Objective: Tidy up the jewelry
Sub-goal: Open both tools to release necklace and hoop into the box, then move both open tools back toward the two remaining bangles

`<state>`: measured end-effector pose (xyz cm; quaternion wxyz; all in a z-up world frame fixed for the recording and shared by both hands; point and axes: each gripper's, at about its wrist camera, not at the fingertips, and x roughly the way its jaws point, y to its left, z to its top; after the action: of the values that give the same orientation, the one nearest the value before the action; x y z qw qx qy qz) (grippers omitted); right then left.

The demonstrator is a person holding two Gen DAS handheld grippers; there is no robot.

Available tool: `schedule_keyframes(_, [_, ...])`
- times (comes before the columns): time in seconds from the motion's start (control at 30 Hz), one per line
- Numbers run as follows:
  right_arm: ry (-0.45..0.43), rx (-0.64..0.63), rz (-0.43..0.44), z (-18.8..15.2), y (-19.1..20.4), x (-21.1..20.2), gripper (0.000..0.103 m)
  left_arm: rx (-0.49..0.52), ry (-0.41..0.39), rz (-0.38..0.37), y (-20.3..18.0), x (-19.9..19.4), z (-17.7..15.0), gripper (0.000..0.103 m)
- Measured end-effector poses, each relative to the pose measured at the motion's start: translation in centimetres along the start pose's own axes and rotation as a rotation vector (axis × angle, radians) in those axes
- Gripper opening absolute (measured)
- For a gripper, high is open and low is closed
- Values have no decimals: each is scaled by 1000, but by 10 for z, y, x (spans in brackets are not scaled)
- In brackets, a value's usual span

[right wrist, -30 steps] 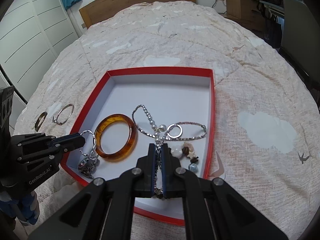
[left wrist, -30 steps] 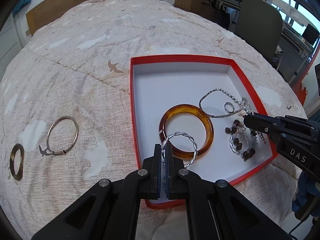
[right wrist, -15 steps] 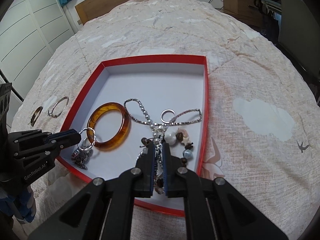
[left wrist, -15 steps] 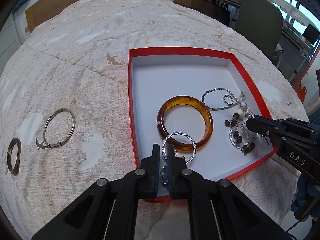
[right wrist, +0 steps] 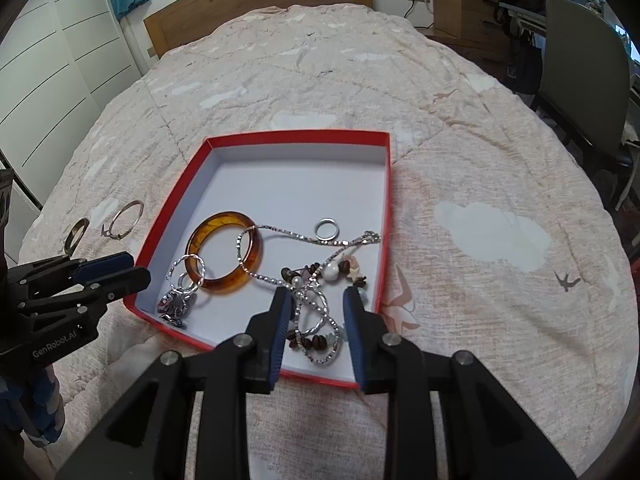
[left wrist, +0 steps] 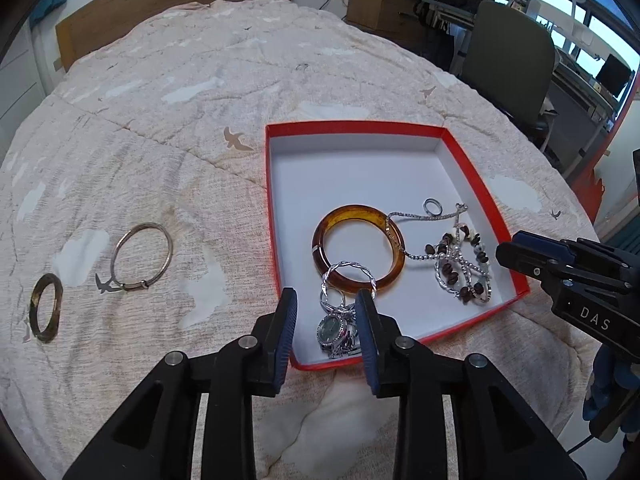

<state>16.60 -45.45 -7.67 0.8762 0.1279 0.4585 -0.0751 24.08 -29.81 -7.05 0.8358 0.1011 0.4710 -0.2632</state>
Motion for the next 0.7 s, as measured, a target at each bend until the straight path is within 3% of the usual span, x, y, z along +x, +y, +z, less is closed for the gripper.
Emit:
schedule_keyframes(0.27, [-41,9,-7,1,7,-34,27,-15,-38,9,9,-36,-10,39])
schedule_keyframes(0.7, [-137,-8,84,4,48,-123,27,-64,-103,60,53,-110,-51,40])
